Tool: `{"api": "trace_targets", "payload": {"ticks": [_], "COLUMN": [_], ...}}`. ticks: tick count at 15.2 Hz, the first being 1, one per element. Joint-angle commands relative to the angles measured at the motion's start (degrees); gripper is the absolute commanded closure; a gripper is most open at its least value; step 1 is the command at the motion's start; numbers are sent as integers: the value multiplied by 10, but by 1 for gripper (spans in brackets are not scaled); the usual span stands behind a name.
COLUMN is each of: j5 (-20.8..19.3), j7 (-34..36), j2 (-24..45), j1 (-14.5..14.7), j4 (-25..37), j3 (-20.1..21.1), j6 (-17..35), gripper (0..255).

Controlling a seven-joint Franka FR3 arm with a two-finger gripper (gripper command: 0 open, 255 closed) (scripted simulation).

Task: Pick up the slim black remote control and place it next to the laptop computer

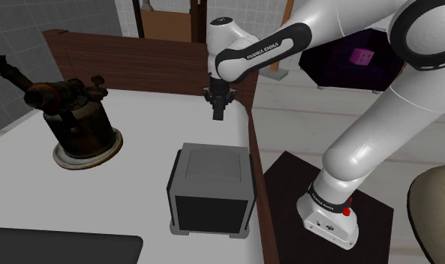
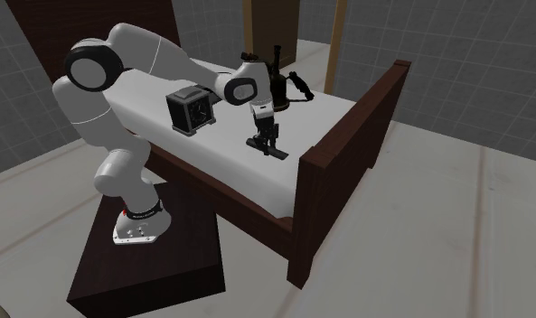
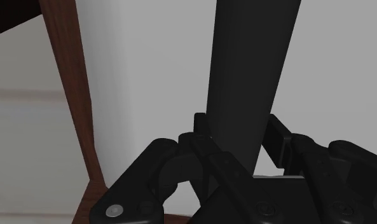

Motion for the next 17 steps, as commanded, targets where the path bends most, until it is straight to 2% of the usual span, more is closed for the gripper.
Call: {"api": "trace_targets", "payload": {"ticks": [1, 10, 17], "j5": [6, 21, 60], "j7": [-6, -26, 38], "j2": [-8, -30, -105], "j1": [1, 3, 49], "j4": [10, 55, -5], "j3": [-1, -6, 39], "j6": [-17, -80, -102], "gripper": [255, 255, 255]}}
